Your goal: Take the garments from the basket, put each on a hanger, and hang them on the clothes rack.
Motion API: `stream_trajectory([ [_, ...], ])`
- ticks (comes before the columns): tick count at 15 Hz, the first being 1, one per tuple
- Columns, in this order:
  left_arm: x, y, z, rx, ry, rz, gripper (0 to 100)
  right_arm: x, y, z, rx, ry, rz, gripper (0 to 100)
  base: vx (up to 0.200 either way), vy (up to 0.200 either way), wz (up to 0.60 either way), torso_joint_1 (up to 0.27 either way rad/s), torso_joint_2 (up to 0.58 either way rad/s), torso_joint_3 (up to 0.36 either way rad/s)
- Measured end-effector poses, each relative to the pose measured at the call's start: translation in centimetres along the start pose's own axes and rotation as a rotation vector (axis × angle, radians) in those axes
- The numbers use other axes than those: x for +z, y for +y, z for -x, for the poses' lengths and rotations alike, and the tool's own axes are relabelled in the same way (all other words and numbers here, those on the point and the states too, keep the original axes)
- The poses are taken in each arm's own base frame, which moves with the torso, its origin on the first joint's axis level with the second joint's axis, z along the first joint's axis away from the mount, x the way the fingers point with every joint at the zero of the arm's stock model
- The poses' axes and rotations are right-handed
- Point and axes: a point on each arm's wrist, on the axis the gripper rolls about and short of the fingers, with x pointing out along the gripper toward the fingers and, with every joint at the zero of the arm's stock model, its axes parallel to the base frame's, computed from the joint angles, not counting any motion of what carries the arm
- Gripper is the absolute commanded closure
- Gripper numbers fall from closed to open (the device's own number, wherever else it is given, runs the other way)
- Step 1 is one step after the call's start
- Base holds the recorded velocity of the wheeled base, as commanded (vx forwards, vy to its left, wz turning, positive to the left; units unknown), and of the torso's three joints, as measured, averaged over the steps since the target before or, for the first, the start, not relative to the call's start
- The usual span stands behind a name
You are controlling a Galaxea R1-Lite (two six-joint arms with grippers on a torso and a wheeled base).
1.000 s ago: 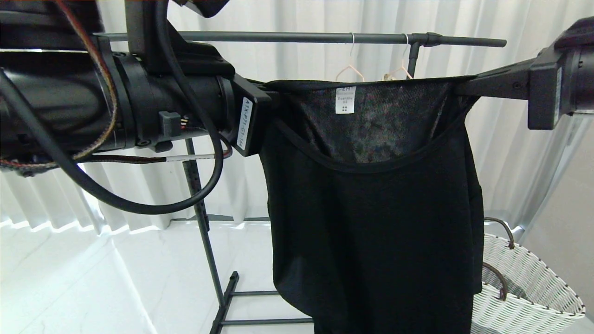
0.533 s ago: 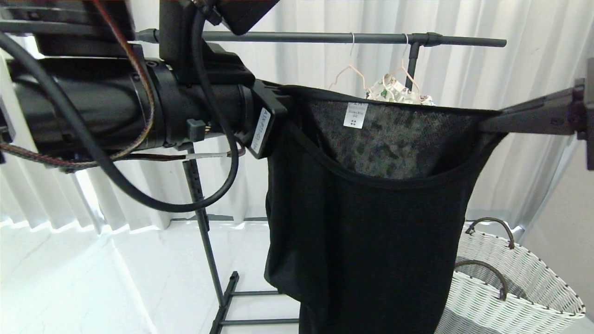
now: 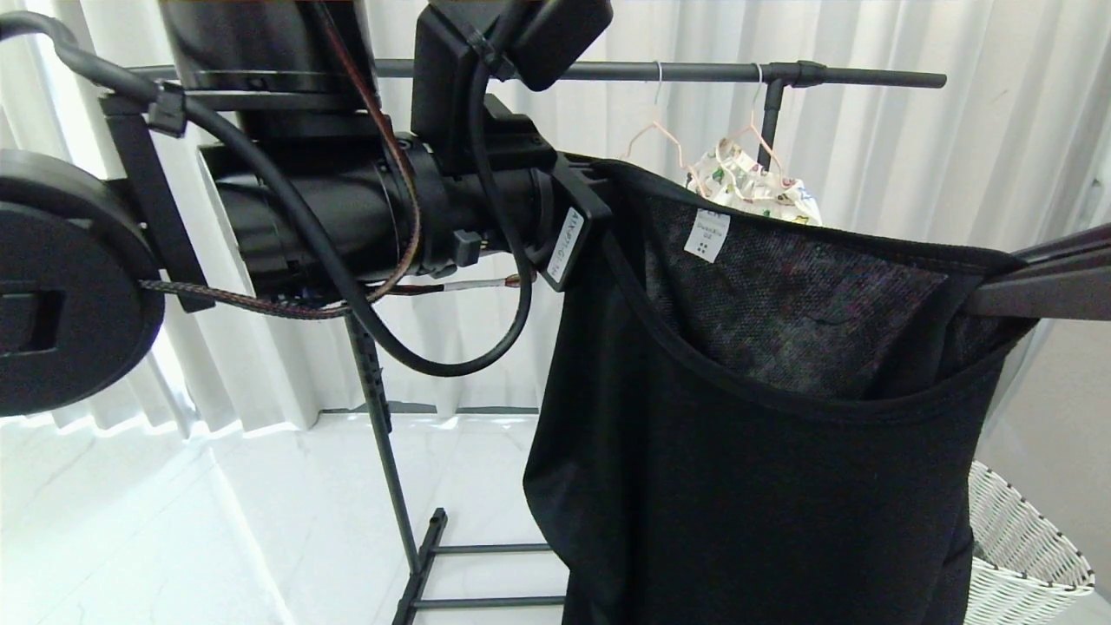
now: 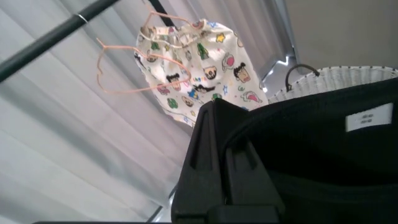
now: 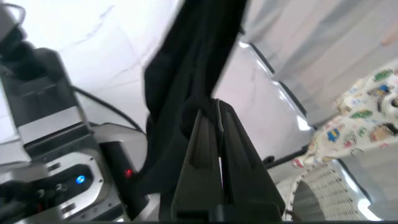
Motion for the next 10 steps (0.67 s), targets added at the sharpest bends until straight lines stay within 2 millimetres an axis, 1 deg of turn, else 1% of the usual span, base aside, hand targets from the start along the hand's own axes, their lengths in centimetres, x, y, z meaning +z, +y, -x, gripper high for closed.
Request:
stream_trajectory([
  [3,-0.3,-0.2,-0.2,-0.007,0.011,0.002,100,0.0,0.0,0.0,0.0,0.001,0.0,100,0.0,0.0,0.0,0.0,0.0,0.0],
  [5,-0.5,-0.4,0.4,-0.012,0.019,0.002,100,0.4,-0.5,-0.3,-0.029,-0.018,-0.005,100,0.0,0.0,0.0,0.0,0.0,0.0],
  [8,-1.0,-1.3,2.5,-0.103,0.096,0.023,100,1.7,-1.8,-1.7,-0.074,-0.065,-0.008,100,0.0,0.0,0.0,0.0,0.0,0.0],
  [10,-1.0,-2.3,5.1,-0.209,0.189,0.092,100,2.8,-2.5,-3.2,-0.084,-0.084,-0.004,100,0.0,0.0,0.0,0.0,0.0,0.0],
])
